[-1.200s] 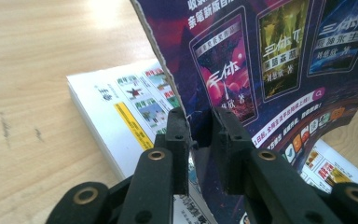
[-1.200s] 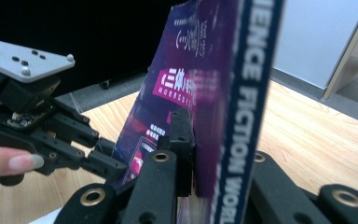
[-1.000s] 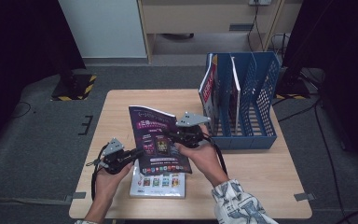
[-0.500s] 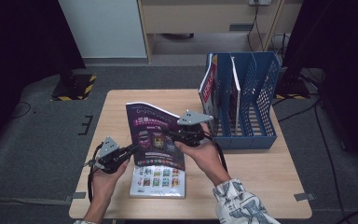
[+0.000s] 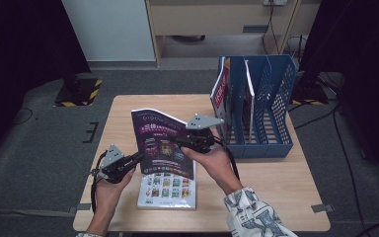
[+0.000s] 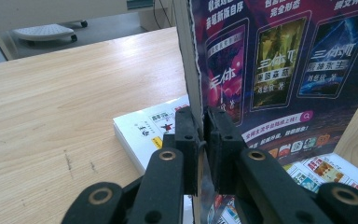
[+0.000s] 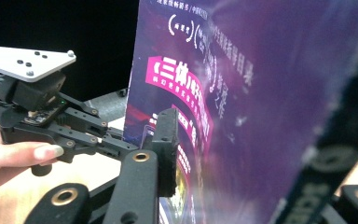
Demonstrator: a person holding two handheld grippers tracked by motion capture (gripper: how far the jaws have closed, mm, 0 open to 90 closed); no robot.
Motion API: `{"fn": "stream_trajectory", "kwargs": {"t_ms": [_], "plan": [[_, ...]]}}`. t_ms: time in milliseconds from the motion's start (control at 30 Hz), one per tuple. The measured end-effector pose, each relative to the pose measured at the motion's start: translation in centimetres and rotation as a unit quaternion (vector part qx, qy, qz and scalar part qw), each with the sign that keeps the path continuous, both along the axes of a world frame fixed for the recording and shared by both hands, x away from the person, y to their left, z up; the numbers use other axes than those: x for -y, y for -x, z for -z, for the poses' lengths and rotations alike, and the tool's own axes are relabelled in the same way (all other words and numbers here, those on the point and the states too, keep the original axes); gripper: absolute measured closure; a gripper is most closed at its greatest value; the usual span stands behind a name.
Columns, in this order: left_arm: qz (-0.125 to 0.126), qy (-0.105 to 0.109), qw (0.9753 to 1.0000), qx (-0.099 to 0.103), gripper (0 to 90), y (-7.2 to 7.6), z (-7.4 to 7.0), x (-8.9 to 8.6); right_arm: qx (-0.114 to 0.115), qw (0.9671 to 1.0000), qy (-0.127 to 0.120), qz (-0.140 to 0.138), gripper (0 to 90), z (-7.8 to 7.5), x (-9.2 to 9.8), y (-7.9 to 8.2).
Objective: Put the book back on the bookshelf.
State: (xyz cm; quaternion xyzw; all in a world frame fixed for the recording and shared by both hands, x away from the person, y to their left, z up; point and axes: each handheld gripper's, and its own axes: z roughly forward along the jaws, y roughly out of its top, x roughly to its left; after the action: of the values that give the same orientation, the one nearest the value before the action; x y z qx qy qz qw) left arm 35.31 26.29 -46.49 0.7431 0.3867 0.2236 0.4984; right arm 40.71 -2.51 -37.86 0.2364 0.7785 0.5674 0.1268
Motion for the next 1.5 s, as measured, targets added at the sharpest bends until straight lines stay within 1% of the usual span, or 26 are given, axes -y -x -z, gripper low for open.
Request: {"fn": "stream_trajectory", "kwargs": {"t_ms": [100,200,467,600,633,667,733,800,833,967,1067,1233,1400,1500], "plan": [[0.001,0.0,1.0,0.002,83.3,0.05,-0.01,-0.01,0.001,1.0,-0.004,-0.002,69.8,0.07,-0.01,-0.09],[0.005,0.003,1.0,0.004,83.8,0.09,0.01,-0.05,-0.005,0.9999,-0.011,-0.005,67.7,0.09,0.04,-0.25],[0.005,0.007,1.0,0.004,83.8,0.06,0.13,-0.17,-0.005,0.9996,-0.017,-0.021,70.2,0.14,-0.12,-0.22],[0.008,0.005,0.9999,0.008,83.5,0.1,0.08,0.0,-0.012,0.999,-0.027,-0.035,72.1,0.16,-0.25,-0.2],[0.005,0.003,1.0,0.008,83.4,0.11,0.09,0.06,-0.01,0.9989,-0.029,-0.034,72.3,0.15,-0.35,-0.14],[0.004,0.008,0.9999,0.005,83.4,0.06,0.12,-0.02,-0.008,0.9991,-0.028,-0.032,74.0,0.12,-0.45,-0.15],[0.002,0.03,0.9995,-0.007,83.2,-0.07,0.29,-0.32,-0.005,0.9993,-0.028,-0.026,75.9,0.12,-0.51,-0.17],[0.003,0.026,0.9996,-0.004,83.2,-0.06,0.28,-0.3,0.002,0.9994,-0.027,-0.023,78.1,0.15,-0.61,-0.12],[0.002,0.024,0.9997,-0.004,83.2,-0.04,0.26,-0.27,0.002,0.9994,-0.029,-0.019,79.0,0.15,-0.63,-0.08],[0.001,0.026,0.9997,-0.005,83.0,-0.05,0.28,-0.27,0.005,0.9989,-0.044,-0.013,80.5,0.13,-0.48,-0.11],[0.0,0.026,0.9996,-0.006,82.9,-0.07,0.29,-0.25,0.009,0.9988,-0.047,-0.011,82.2,0.23,-0.41,-0.1],[-0.001,0.03,0.9995,-0.006,82.6,-0.08,0.37,-0.28,0.018,0.9986,-0.048,-0.014,83.3,0.36,-0.28,0.0],[-0.002,0.032,0.9995,-0.006,81.0,-0.12,0.46,-0.31,0.023,0.9989,-0.041,-0.003,83.8,0.25,-0.35,0.11],[0.001,0.033,0.9994,-0.01,80.9,-0.18,0.51,-0.36,0.026,0.999,-0.037,-0.003,83.8,0.09,-0.63,0.29]]}}
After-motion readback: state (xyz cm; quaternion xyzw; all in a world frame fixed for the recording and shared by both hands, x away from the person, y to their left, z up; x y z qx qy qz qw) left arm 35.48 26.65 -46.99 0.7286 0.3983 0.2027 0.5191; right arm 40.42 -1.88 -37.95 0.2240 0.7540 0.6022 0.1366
